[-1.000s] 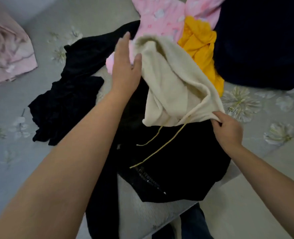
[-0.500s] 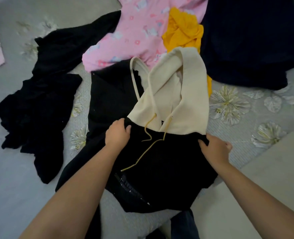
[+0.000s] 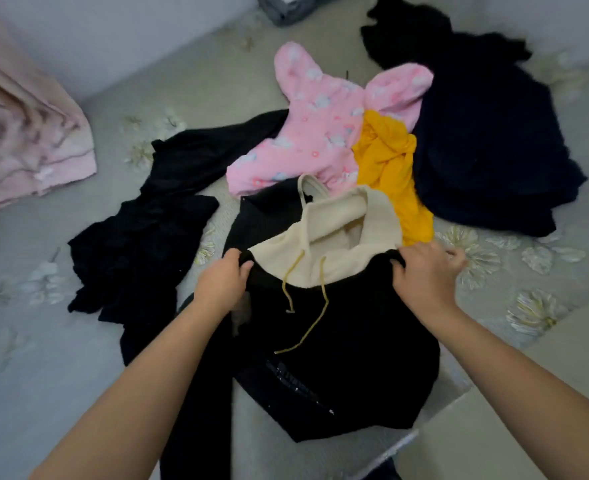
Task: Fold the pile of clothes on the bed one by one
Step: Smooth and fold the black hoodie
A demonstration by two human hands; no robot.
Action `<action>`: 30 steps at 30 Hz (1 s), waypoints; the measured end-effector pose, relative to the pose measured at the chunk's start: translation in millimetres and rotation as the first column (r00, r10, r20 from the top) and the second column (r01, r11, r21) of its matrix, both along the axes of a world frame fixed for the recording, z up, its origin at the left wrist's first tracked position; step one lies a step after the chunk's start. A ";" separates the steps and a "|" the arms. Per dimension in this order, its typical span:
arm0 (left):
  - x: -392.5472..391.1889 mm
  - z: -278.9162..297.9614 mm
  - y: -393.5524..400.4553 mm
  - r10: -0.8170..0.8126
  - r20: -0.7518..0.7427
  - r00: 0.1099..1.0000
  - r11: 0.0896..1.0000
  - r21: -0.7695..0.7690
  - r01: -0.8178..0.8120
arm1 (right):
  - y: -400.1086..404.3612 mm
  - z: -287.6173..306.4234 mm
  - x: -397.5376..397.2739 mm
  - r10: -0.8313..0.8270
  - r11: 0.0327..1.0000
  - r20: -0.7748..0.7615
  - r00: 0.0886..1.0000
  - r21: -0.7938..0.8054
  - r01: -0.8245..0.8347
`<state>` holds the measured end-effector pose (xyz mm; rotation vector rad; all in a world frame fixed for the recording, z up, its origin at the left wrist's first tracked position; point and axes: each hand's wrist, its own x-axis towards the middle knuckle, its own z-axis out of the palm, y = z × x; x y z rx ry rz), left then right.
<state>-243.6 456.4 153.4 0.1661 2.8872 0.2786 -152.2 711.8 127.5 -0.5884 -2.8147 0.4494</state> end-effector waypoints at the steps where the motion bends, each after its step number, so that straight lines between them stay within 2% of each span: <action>1: 2.7 17.4 -8.7 -0.017 -0.068 0.998 1.000 -0.020 0.016 | -12.9 20.7 -2.2 0.050 0.997 -0.078 0.996 0.055 -0.046; 4: 25.1 74.8 -41.2 -0.042 -0.313 0.949 0.999 -0.019 0.038 | -56.2 86.5 5.7 0.200 0.965 -0.245 0.949 0.216 -0.147; 8: 86.6 151.8 -97.0 0.067 -0.604 0.794 0.996 0.081 -0.022 | -111.1 167.7 37.0 0.414 0.873 -0.351 0.840 0.413 -0.258; 12: 157.2 233.5 -150.4 0.163 -0.745 0.647 0.982 0.183 -0.036 | -163.6 254.6 83.6 0.483 0.833 -0.552 0.680 0.529 -0.162; 14: 194.3 276.3 -179.4 0.181 -0.825 0.535 0.977 0.214 -0.001 | -183.3 298.7 112.9 0.460 0.854 -0.649 0.606 0.510 -0.101; 16: 230.5 313.7 -205.6 0.145 -0.906 0.398 0.981 0.183 0.059 | -197.2 334.8 143.3 0.418 0.876 -0.721 0.553 0.482 -0.033; 17: 248.0 329.2 -216.6 0.130 -0.930 0.344 0.983 0.165 0.074 | -203.0 349.0 158.0 0.403 0.884 -0.751 0.523 0.466 -0.011; 20: 295.3 367.1 -242.5 0.120 -0.956 0.269 0.988 0.142 0.065 | -223.9 379.6 197.6 0.395 0.898 -0.805 0.442 0.441 0.000; 24: 342.7 401.6 -278.8 -0.006 -0.984 0.179 1.000 -0.007 -0.007 | -256.1 402.9 233.8 0.414 0.892 -0.834 0.365 0.452 0.021; 30: 372.3 406.0 -342.1 -0.111 -0.992 0.061 0.985 -0.118 -0.126 | -303.1 409.0 240.8 0.468 0.877 -0.827 0.311 0.479 -0.045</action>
